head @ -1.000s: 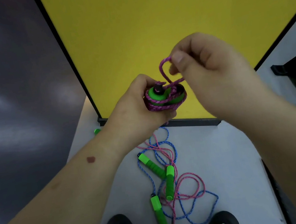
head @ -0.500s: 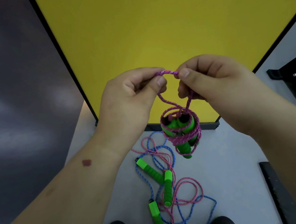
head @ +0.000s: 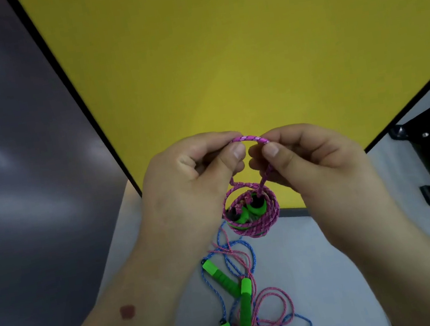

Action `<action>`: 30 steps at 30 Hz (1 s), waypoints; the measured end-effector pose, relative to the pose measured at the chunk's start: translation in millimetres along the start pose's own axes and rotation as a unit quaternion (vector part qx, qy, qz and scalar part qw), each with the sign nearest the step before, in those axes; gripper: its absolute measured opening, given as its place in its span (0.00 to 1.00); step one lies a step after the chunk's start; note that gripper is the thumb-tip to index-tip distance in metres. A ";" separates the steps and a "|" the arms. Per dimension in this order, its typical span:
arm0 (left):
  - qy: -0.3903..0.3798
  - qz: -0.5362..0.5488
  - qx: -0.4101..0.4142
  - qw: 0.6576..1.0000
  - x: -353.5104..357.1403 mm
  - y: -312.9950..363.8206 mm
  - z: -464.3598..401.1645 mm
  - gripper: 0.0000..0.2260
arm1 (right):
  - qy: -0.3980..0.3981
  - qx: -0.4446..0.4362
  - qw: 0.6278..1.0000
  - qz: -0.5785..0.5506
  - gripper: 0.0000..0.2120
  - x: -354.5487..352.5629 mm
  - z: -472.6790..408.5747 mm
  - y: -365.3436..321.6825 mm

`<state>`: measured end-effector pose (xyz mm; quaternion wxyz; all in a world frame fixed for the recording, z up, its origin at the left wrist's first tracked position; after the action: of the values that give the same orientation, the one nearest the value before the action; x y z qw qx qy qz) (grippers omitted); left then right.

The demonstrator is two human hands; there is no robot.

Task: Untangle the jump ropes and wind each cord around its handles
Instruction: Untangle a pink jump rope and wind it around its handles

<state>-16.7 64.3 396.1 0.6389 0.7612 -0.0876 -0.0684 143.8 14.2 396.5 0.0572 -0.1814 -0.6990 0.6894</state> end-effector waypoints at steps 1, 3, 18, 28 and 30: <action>-0.001 -0.004 -0.002 1.000 -0.5 17.9 -6.4 0.06 | 0.004 0.002 1.000 0.000 0.07 -2.9 -3.2 -17.4; -0.002 0.000 -0.014 1.000 -1.1 56.4 -18.9 0.06 | 0.007 0.006 1.000 0.004 0.07 -10.2 -8.7 -57.8; -0.045 -0.046 -0.037 0.997 3.7 370.2 -94.5 0.04 | 0.015 0.024 0.999 0.017 0.07 -70.1 -34.7 -376.8; -0.071 -0.043 -0.013 0.996 29.6 471.8 -143.4 0.06 | 0.050 -0.018 0.998 0.043 0.05 -112.1 -66.5 -480.6; -0.068 -0.043 0.001 0.997 39.4 484.7 -155.3 0.05 | 0.066 -0.037 0.995 0.062 0.05 -122.6 -76.9 -496.9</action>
<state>33.0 123.3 900.8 0.6269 0.7586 -0.0986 -0.1475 196.1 54.0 909.9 0.0537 -0.2713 -0.7062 0.6518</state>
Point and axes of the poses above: each hand's wrist, its own z-axis away from the middle knuckle, its own x-axis out of the palm, y = z × x, the point moved 5 cm from there along -z, towards the middle knuckle, and after that the axes turned 5 degrees about z, right-handed, at the moved point
